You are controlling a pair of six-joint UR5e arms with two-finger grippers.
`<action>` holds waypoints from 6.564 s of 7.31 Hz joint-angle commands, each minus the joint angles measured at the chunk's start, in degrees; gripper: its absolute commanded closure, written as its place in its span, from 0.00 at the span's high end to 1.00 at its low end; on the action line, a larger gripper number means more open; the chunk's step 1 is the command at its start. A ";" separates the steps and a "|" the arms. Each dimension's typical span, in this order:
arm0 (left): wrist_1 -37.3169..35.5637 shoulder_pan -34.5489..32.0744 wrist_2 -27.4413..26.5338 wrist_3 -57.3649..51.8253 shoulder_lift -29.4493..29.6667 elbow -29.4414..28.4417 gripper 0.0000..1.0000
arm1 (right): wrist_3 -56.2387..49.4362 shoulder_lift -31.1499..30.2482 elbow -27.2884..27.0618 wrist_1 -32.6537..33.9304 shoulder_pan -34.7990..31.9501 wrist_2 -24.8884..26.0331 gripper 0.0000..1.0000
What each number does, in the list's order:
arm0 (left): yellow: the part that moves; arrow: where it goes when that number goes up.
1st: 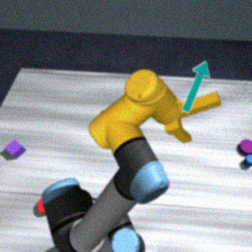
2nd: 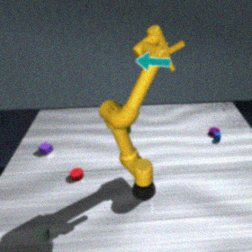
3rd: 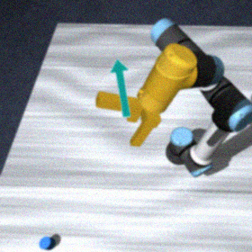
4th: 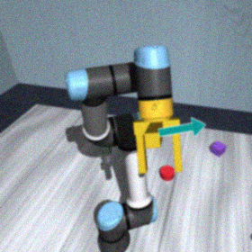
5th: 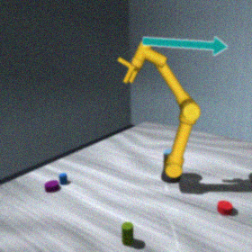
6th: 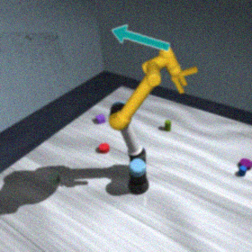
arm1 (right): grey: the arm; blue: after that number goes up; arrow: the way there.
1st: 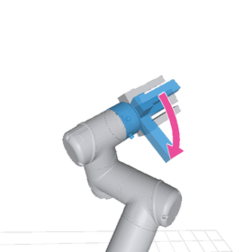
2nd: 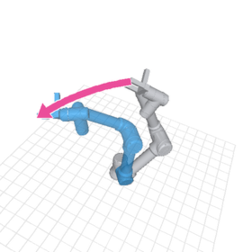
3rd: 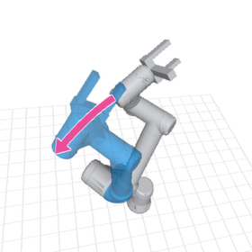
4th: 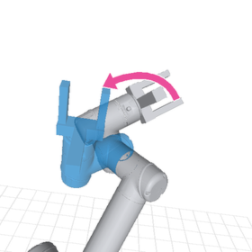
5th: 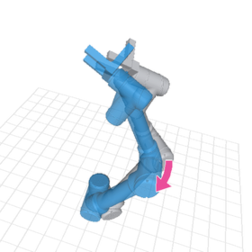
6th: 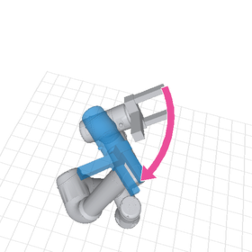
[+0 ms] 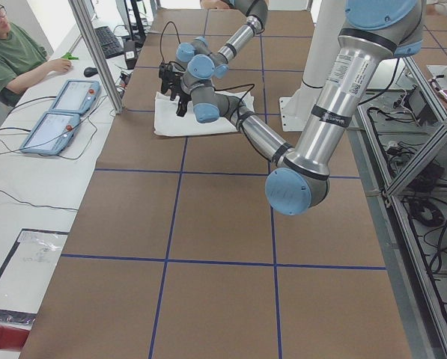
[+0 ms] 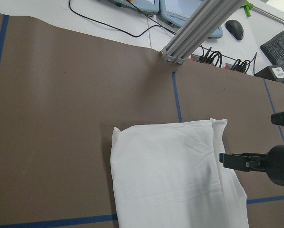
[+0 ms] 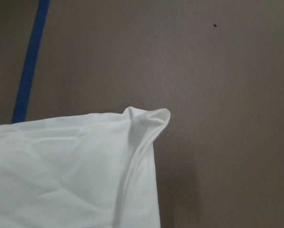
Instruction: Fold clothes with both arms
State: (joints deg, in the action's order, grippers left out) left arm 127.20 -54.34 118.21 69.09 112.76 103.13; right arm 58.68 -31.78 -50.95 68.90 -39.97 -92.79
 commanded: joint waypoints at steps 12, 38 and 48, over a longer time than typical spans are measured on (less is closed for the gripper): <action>-0.02 0.29 0.18 0.17 0.96 -1.35 1.00 | -14.37 -6.88 -6.16 4.13 -3.53 -2.31 1.00; 0.15 0.38 0.61 0.52 1.76 -3.63 1.00 | -13.52 -12.87 -24.63 20.75 0.60 -11.54 1.00; 0.15 0.38 0.79 0.08 1.76 -3.55 1.00 | -13.07 -15.85 -33.69 28.49 6.48 -11.28 1.00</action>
State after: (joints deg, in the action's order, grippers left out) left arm 127.35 -53.97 119.00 69.18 114.52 99.54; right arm 45.52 -47.59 -84.80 97.74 -34.04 -104.24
